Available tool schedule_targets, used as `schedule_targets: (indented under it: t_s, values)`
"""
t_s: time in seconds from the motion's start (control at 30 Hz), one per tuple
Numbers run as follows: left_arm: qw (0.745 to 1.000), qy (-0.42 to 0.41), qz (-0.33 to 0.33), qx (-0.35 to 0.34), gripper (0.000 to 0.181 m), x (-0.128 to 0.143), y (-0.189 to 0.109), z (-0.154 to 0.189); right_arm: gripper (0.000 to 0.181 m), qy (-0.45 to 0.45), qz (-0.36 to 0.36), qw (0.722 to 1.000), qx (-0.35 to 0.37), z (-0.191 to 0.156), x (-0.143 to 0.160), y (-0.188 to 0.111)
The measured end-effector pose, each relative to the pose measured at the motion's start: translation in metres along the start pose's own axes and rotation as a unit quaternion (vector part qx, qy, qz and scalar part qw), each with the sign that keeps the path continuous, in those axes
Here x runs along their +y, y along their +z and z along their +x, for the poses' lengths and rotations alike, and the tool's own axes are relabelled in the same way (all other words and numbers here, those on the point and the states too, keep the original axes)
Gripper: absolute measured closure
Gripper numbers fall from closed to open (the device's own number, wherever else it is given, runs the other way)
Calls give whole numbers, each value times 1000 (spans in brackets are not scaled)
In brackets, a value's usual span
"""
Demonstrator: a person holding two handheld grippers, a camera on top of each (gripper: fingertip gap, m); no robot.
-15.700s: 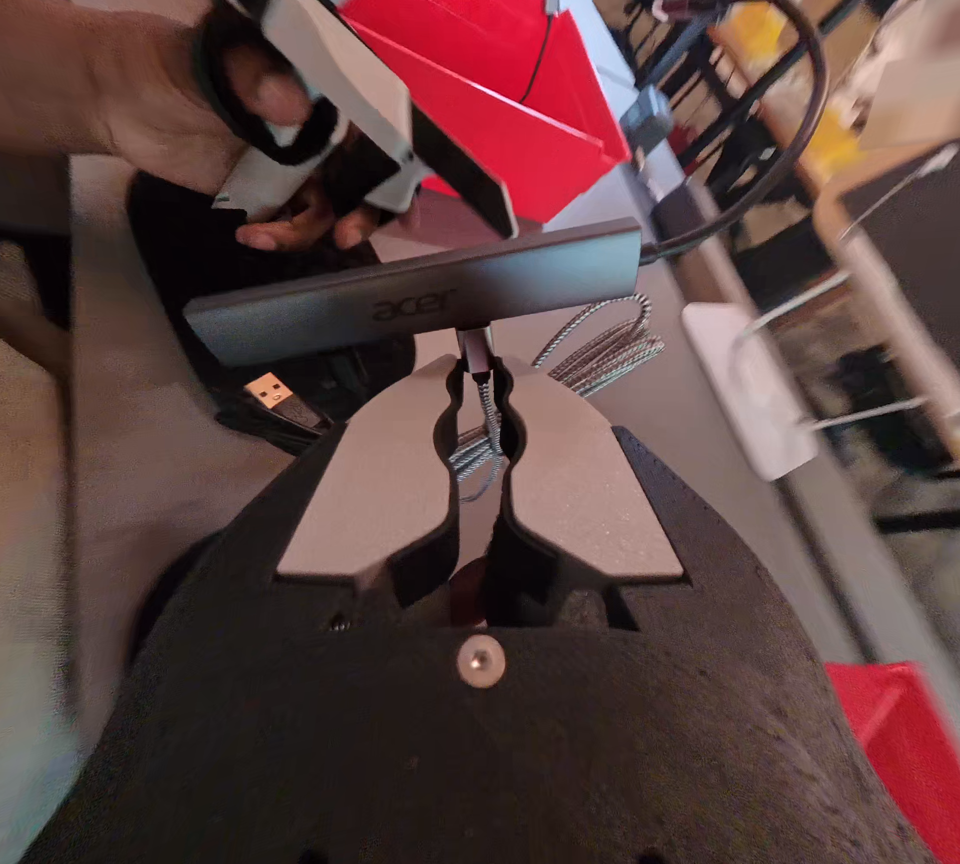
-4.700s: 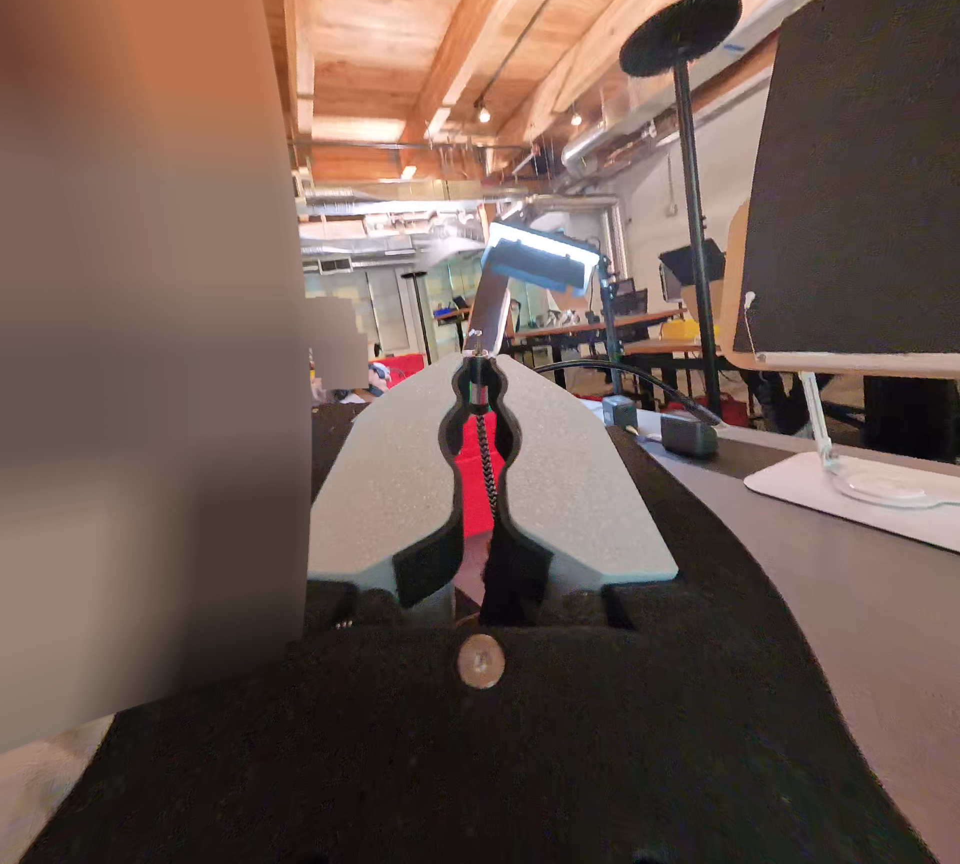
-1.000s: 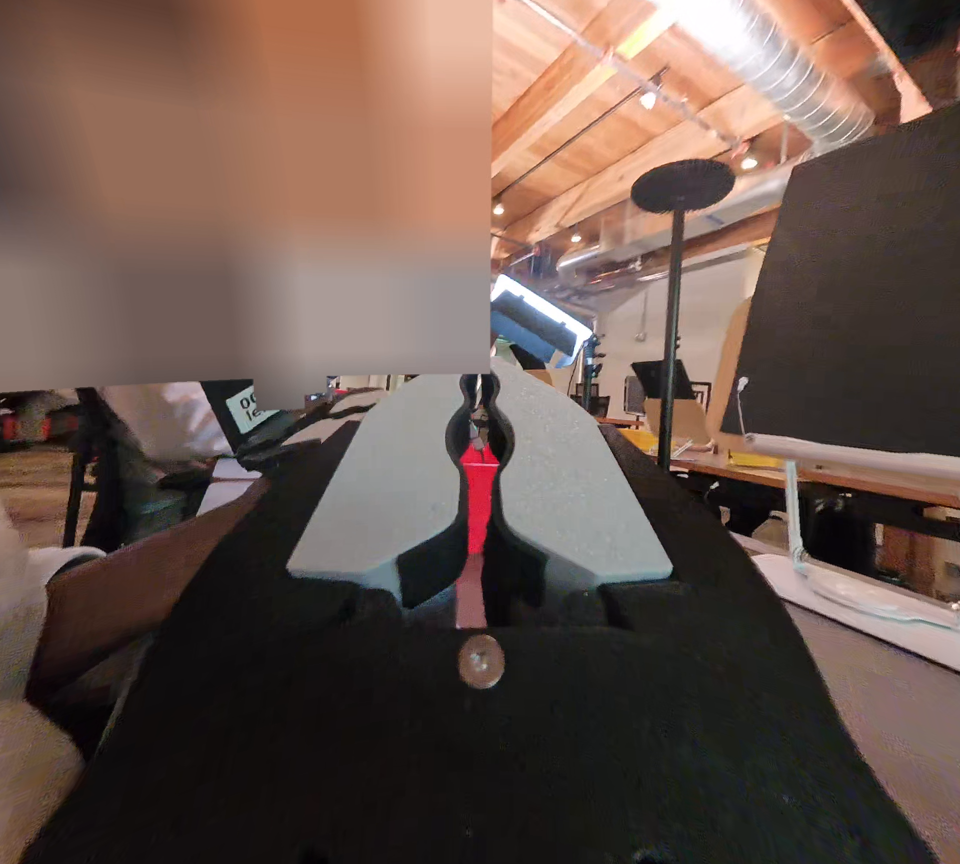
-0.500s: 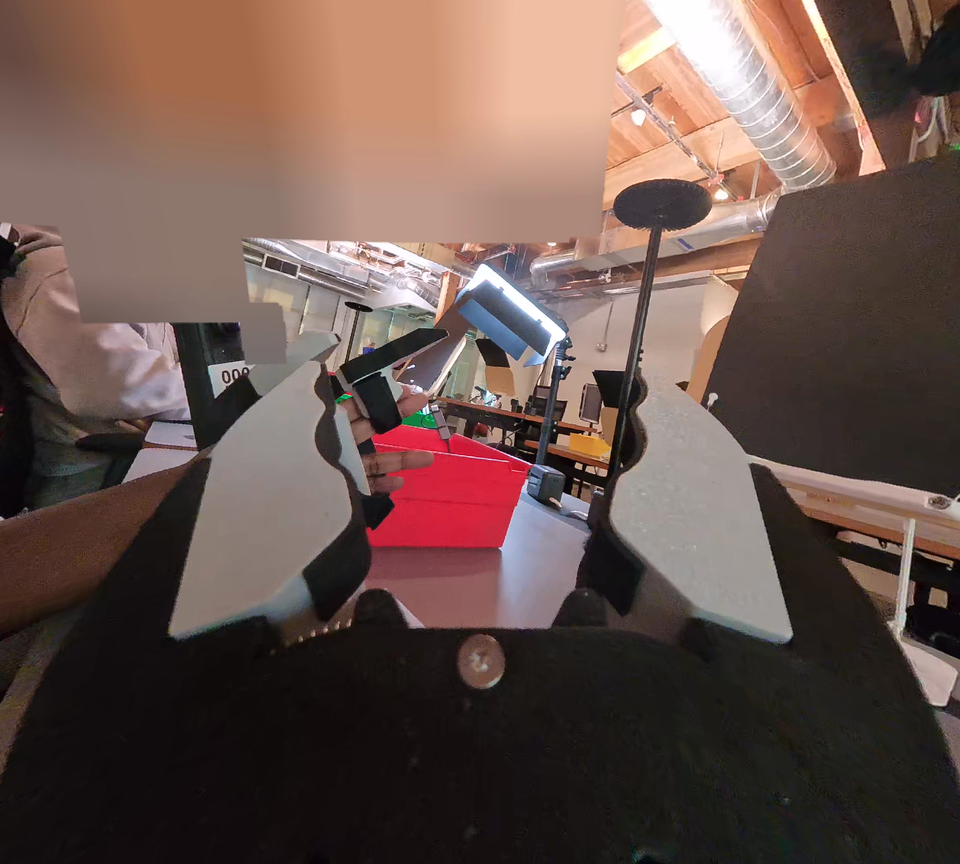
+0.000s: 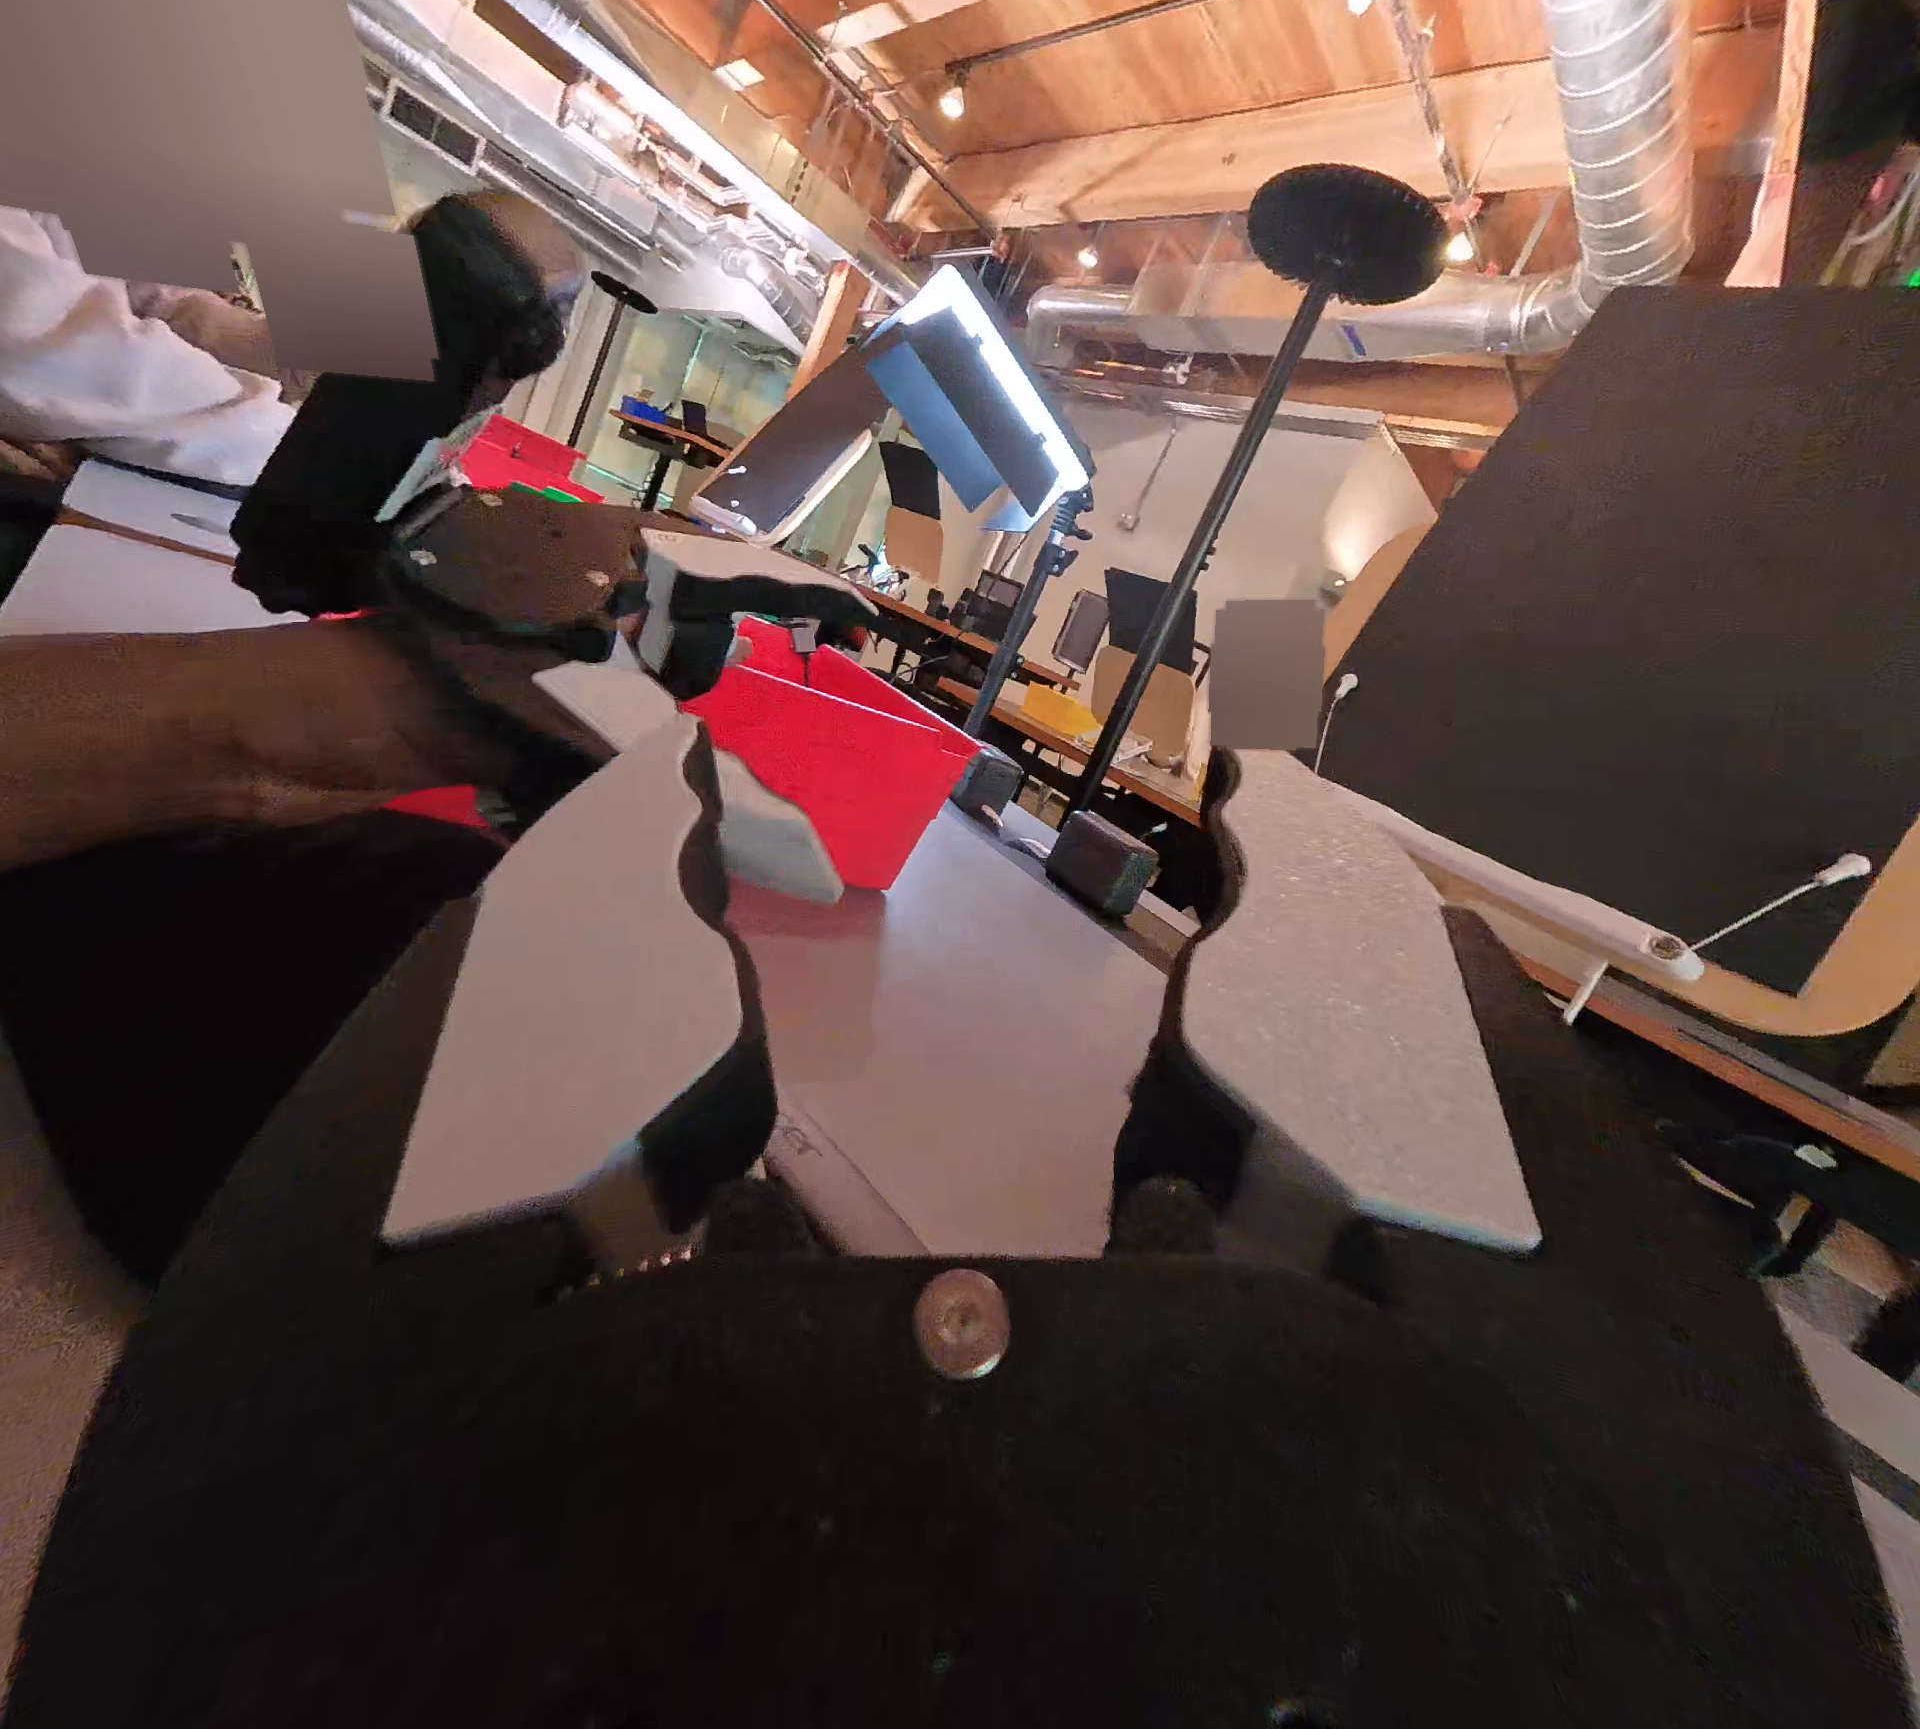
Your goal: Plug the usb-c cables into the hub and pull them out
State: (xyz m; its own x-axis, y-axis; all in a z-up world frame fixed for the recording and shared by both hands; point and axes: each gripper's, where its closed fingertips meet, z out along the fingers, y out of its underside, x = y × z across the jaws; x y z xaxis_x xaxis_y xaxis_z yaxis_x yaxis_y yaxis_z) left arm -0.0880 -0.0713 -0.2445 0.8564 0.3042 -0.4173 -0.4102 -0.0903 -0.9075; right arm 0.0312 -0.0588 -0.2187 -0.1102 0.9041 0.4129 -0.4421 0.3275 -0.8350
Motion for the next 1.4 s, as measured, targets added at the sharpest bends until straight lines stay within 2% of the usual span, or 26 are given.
schedule_targets:
  t_s: [0.07,0.1,0.13,0.17,0.2,0.23,0.27,0.37,0.43,0.5,0.57,0.6,0.63,0.73,1.23,1.33,1.4]
  values:
    - [998,34,-50,0,37,14,3,3,83,10,11,1000,18,7,-3,-1]
    - [998,44,-39,4,37,10,3,6,84,13,19,999,30,11,-6,-2]
    - [998,51,-15,14,38,2,3,10,88,15,23,999,44,16,-8,-4]
    - [998,49,8,26,39,-5,2,15,110,12,19,998,60,22,-8,-7]
    - [998,49,22,40,63,-12,-1,20,163,4,8,997,81,29,-7,-13]
    - [995,59,26,74,130,-17,-10,28,181,-4,-2,995,96,33,-7,-18]
    - [991,70,41,104,181,-24,-19,37,181,4,-6,996,90,31,-8,-20]
    - [984,92,127,83,181,-49,-30,36,181,61,-6,997,38,18,-3,-14]
    - [985,85,105,105,179,-41,-25,42,174,72,-31,997,24,16,7,-9]
    - [988,48,-5,148,171,-5,-12,51,168,69,-36,997,23,14,8,-8]
    - [962,30,-131,237,154,38,-9,74,168,61,-32,997,22,13,7,-8]
    - [951,46,-172,252,154,48,-9,80,168,59,-32,998,18,12,7,-8]
    - [950,73,-193,235,154,55,-8,79,168,57,-35,998,13,10,8,-7]
    - [948,142,-186,217,165,59,-6,82,167,49,-39,998,7,7,9,-6]
    - [943,148,-183,235,172,59,-8,86,166,-32,-65,996,-47,-19,17,-1]
    - [943,147,-183,236,172,59,-9,86,171,-28,-133,987,-91,-28,33,2]
    - [943,146,-182,236,172,59,-9,87,159,-25,-207,962,-177,-45,50,1]
